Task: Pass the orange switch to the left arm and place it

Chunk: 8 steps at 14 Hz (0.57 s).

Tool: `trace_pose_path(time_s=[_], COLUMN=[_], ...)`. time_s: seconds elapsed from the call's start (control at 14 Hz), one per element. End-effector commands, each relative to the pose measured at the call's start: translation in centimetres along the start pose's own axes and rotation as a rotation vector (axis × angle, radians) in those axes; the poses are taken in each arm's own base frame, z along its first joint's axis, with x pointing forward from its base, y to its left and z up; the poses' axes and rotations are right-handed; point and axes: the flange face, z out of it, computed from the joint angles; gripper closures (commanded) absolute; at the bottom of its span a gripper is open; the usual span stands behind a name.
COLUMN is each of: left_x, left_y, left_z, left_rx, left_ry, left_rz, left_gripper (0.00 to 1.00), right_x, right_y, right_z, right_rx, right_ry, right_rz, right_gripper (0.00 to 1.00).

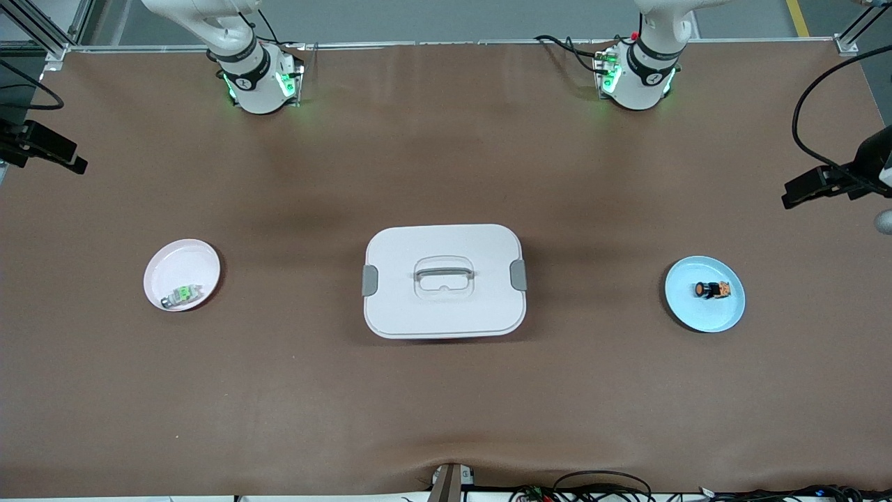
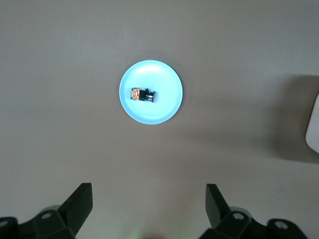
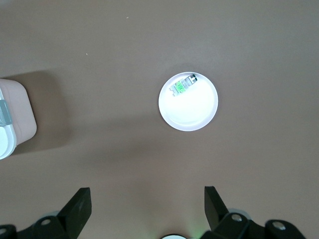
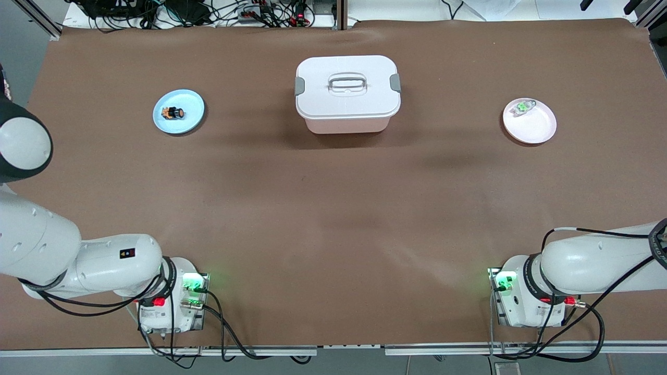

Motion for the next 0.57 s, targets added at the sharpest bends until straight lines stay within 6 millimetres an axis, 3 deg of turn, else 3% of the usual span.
trace_pose_path(time_s=[0.0,0.29,0.5], left_x=[-3.1,-6.6,-9.1], left_y=[-0.4,-0.2,-0.1], left_z=[0.0,0.0,-1.5], left_rx=[-0.035,-0.046,-0.053], left_ry=[-0.013,-0.020,0.011], left_rz=[0.007,0.050,0.064], left_gripper=[0.00,0.00,0.00], right_x=[0.2,0.2,0.2], right_y=[0.1,0.1,0.1], right_z=[-0.4,-0.4,-0.4], right_rx=[0.001,-0.001,-0.001], right_ry=[0.000,0.000,0.000], right_rz=[-0.007,-0.007,-0.007], right_gripper=[0.00,0.00,0.00])
